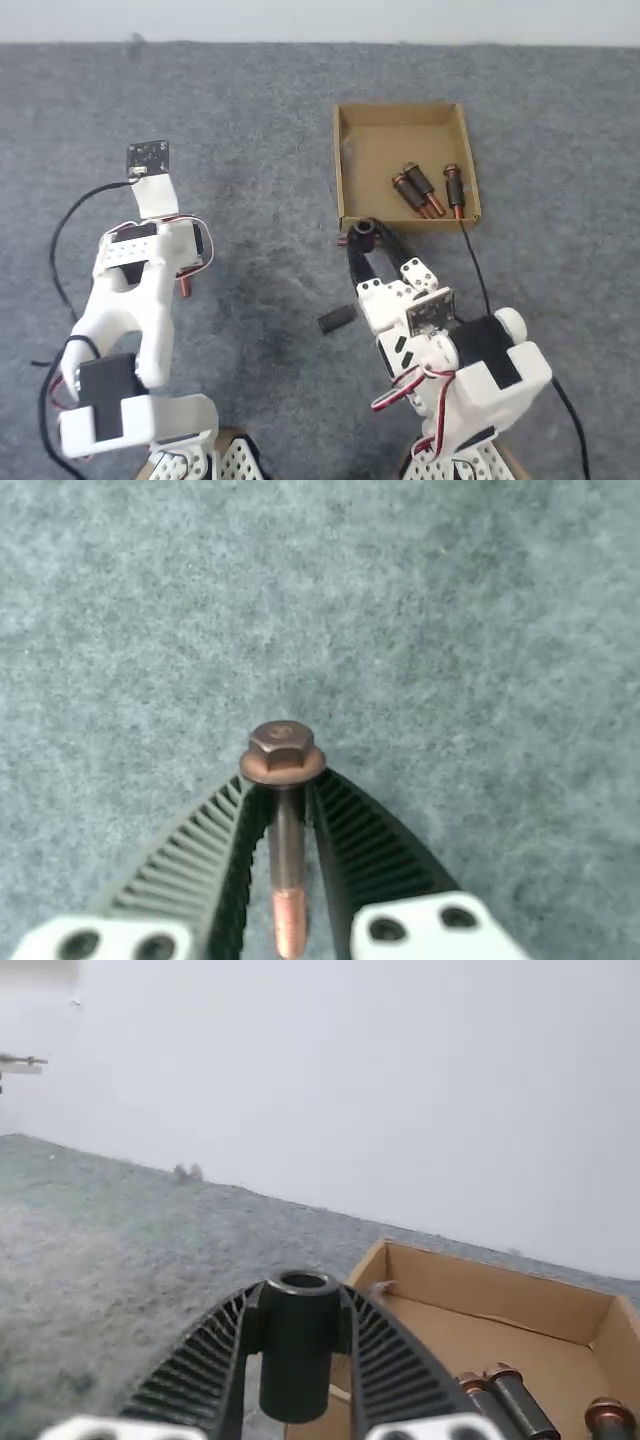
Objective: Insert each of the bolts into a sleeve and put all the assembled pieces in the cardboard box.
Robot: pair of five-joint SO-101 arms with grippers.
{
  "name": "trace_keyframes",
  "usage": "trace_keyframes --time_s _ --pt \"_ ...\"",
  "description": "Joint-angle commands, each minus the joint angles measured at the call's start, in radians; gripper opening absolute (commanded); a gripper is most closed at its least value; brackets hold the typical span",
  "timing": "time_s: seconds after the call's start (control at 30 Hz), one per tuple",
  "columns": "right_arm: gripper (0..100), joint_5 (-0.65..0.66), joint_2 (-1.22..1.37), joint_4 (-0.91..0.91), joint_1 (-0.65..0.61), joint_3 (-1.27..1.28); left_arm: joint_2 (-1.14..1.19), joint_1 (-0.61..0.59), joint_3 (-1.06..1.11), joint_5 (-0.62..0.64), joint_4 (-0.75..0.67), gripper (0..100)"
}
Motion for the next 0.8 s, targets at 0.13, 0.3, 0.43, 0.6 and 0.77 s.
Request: trace_keyframes --time_s 0.13,0.3,0.43,0.6,0.77 --pt "0.6 -0.015 0.007 -0.019 -0.012 0.018 -0.066 0.097 -0.016 0.005 -0.021 1" --pt "0.6 -0.012 0.056 -0.019 -0.012 -0.008 -0.133 0.224 -0.035 0.005 -0.066 1" --pt "0.6 -0.012 0.105 -0.019 -0.013 -0.031 -0.21 0.321 -0.035 0.006 -0.164 1" --pt "0.6 -0.012 0.14 -0.019 -0.013 -0.055 -0.293 0.436 -0.033 0.009 -0.292 1" --pt "0.6 -0.011 0.154 -0.019 -0.018 -0.068 -0.336 0.519 -0.033 0.009 -0.354 1"
